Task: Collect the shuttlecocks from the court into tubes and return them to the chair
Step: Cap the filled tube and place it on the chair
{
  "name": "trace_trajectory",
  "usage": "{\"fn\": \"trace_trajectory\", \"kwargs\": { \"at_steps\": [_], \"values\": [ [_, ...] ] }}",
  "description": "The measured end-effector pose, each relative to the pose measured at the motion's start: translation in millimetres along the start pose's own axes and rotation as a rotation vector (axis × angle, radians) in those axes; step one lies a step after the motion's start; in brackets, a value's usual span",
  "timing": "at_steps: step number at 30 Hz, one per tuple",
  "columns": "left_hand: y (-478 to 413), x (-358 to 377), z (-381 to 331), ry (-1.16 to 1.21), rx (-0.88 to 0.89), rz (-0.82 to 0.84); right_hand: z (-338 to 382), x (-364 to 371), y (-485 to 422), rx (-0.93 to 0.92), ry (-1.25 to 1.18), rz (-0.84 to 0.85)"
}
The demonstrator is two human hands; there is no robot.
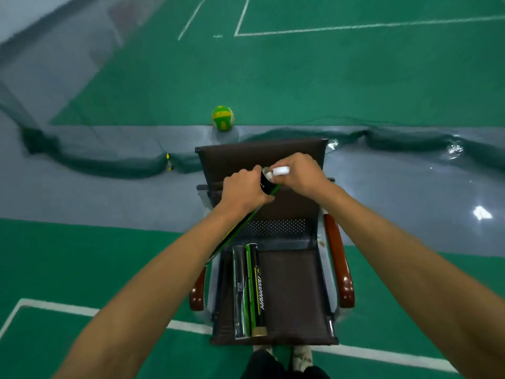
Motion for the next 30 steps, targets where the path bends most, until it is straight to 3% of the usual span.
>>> {"fn": "trace_trajectory", "kwargs": {
  "at_steps": [7, 13, 17, 19, 21, 23, 25, 30],
  "values": [
    [10.5, -50.4, -26.7, -0.086, 0.075, -0.098, 26.5, -48.5, 17.7, 0.054, 0.184, -0.072],
    [14.5, -79.5, -37.9, -0.098, 0.112, -0.171, 46.9, -71.6, 33.4, 0.043, 0.154, -0.185],
    [17.8, -92.7, -43.2, -0.006, 0.098, -0.216, 58.9, -89.2, 37.6, -0.002, 0.092, -0.128],
    [15.9, -103.5, -45.3, 0.038, 0.079, -0.262, 55.1, -105.6, 40.9, -0.015, -0.113, -0.238],
    [10.7, -118.1, -47.0, 0.065, 0.062, -0.309, 49.9, -128.4, 47.4, -0.022, -0.312, -0.49],
    [4.7, -132.8, -56.1, 0.07, 0.077, -0.334, 54.9, -143.1, 50.9, -0.043, -0.371, -0.611],
    [-0.9, -142.8, -71.6, 0.073, 0.12, -0.322, 73.1, -147.5, 48.6, -0.118, -0.316, -0.594],
    [-13.8, -162.1, -93.2, 0.118, 0.14, -0.348, 95.9, -140.3, 41.1, -0.21, 0.14, -0.49]
  ]
}}
Point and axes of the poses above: each hand's wrist, its own y-axis away from the middle knuckle, its own x-axis out of the palm, z = x × y, the point moved 7 cm from there along -y, towards the middle knuckle, and after that the axes turned 8 degrees about x, right-handed, at the moved point
